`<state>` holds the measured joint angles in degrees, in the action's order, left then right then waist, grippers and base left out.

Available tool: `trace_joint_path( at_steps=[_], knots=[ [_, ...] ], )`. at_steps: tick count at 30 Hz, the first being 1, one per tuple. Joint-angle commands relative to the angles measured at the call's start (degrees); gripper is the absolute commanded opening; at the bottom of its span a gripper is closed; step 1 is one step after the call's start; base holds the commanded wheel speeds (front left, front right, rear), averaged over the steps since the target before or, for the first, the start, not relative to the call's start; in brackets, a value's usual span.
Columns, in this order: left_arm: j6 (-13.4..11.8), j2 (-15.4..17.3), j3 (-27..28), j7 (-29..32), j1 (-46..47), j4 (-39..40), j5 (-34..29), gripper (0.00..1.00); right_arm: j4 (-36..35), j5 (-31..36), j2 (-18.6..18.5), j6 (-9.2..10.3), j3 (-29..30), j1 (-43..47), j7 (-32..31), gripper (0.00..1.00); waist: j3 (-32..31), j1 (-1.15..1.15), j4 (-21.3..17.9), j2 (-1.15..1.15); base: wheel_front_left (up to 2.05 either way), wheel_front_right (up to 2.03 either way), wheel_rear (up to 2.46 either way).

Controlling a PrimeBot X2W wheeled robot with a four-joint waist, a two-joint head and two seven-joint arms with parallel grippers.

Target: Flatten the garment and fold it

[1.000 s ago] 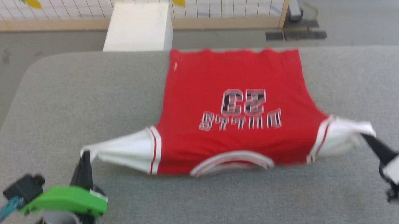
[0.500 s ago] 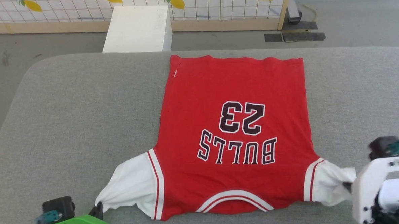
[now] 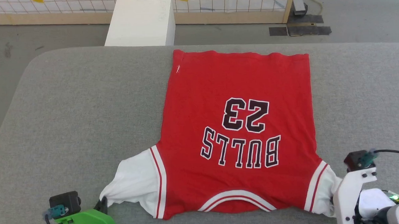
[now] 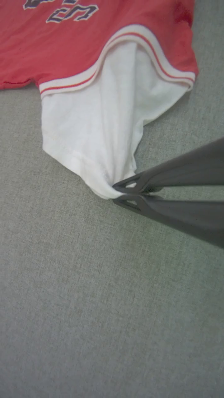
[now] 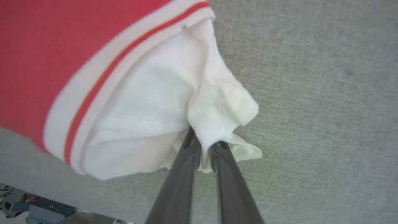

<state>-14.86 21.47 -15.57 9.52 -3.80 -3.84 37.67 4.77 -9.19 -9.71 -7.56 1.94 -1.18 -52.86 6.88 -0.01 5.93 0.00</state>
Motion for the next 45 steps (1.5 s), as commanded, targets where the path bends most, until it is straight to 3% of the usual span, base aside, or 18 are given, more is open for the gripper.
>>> trace_joint_path(
  at_steps=[1, 7, 11, 19, 23, 32, 37, 45],
  knots=[
    [0.16, -0.1, 0.19, -0.47, 0.63, 0.39, 0.15, 0.0, 0.1, -0.92, 0.67, 0.08, 0.77, -0.05, 1.15, 1.0, -0.6, 0.01, -0.15, 0.0, 0.0, 0.0, 0.0],
    [-0.43, 0.0, 0.51, -0.63, -0.1, 2.57, 0.4, 0.0, -10.9, -5.74, 3.54, 0.08, 8.86, -1.28, 6.43, 1.0, -1.5, 0.01, -0.67, 0.0, 0.0, 0.0, 0.0],
    [-0.77, 0.16, 0.51, -0.67, -0.49, 3.66, 0.33, 0.0, -16.27, -7.82, 5.36, 0.08, 13.65, -5.02, 13.34, 1.0, -1.38, 0.01, -1.17, 0.0, 0.0, 0.0, 0.0],
    [-0.66, 0.28, 0.34, -1.05, 1.35, 6.76, -0.07, 0.0, -10.78, -3.8, 6.17, 0.08, 15.86, -17.29, 20.37, 1.0, 3.67, 0.01, -0.72, 0.0, 0.0, 0.0, 0.0],
    [-0.27, 0.32, 0.53, -1.44, 3.24, 9.36, -0.11, 0.0, -4.75, 0.59, 3.74, 0.08, 15.42, -26.55, 20.41, 1.0, 8.36, 0.01, 0.62, 0.0, 0.0, 0.0, 0.0],
    [1.18, -0.66, 1.34, -3.67, 6.06, 15.02, 1.08, 0.0, 8.45, 8.04, -2.67, 0.08, 11.84, -47.59, 12.42, 1.0, 19.84, 0.01, 5.56, 0.0, 0.0, 0.0, 0.0],
    [2.21, -1.34, 1.53, -4.9, 7.24, 17.22, 1.92, 0.0, 13.54, 11.57, -6.54, 0.08, 7.55, -55.26, 1.86, 1.0, 24.93, 0.01, 8.49, 0.0, 0.0, 0.0, 0.0],
    [3.32, -1.98, 0.35, -5.78, 7.91, 19.81, 2.0, 0.0, 15.36, 14.38, -8.53, 0.08, 4.11, -60.43, -13.15, 1.0, 29.15, 0.01, 11.06, 0.0, 0.0, 0.0, 0.0]
  ],
)
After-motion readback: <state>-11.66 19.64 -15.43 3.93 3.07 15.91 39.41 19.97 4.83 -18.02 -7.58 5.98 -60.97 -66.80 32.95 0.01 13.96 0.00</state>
